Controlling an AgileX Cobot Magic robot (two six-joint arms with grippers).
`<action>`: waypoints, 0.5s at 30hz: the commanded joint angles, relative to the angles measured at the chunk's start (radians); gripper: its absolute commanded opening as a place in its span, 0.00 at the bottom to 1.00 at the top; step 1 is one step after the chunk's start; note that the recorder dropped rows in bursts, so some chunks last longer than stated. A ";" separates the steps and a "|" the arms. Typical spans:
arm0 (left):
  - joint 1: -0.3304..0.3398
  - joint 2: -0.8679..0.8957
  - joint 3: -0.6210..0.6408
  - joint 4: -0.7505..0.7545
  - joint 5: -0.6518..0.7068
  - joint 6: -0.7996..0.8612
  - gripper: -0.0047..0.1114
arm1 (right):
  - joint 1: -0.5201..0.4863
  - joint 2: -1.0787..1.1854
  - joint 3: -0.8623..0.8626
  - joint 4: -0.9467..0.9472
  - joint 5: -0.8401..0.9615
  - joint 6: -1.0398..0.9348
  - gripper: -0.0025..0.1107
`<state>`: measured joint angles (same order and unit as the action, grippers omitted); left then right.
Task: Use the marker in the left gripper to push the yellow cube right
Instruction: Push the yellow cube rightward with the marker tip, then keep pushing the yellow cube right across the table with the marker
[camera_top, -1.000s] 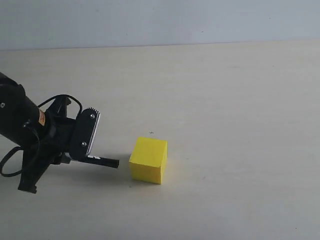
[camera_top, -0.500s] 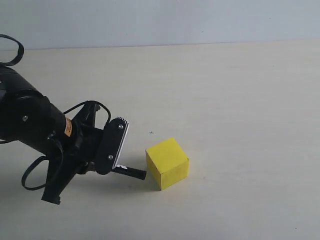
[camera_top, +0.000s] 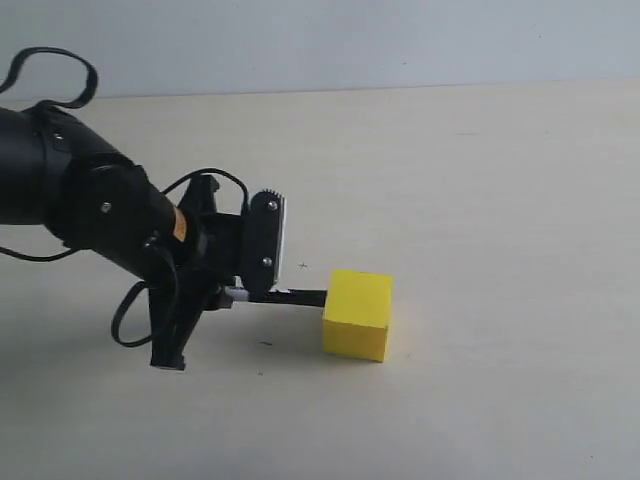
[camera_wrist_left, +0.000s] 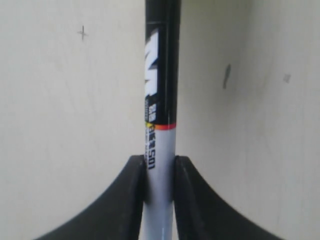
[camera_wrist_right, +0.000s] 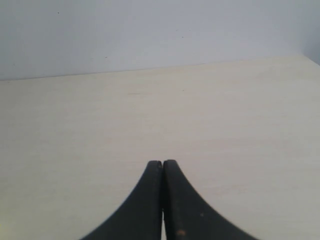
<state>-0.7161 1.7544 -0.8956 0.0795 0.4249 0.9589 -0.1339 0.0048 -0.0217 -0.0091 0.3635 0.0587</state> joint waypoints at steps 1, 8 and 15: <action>-0.031 0.034 -0.043 0.036 0.091 -0.028 0.04 | 0.001 -0.005 0.004 0.003 -0.005 -0.005 0.02; -0.025 0.032 -0.047 0.261 0.274 -0.191 0.04 | 0.001 -0.005 0.004 0.003 -0.005 -0.005 0.02; -0.032 0.048 -0.084 0.320 0.223 -0.403 0.04 | 0.001 -0.005 0.004 0.003 -0.005 -0.005 0.02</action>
<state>-0.7421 1.7957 -0.9518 0.3892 0.6713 0.6183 -0.1339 0.0048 -0.0217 -0.0091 0.3635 0.0587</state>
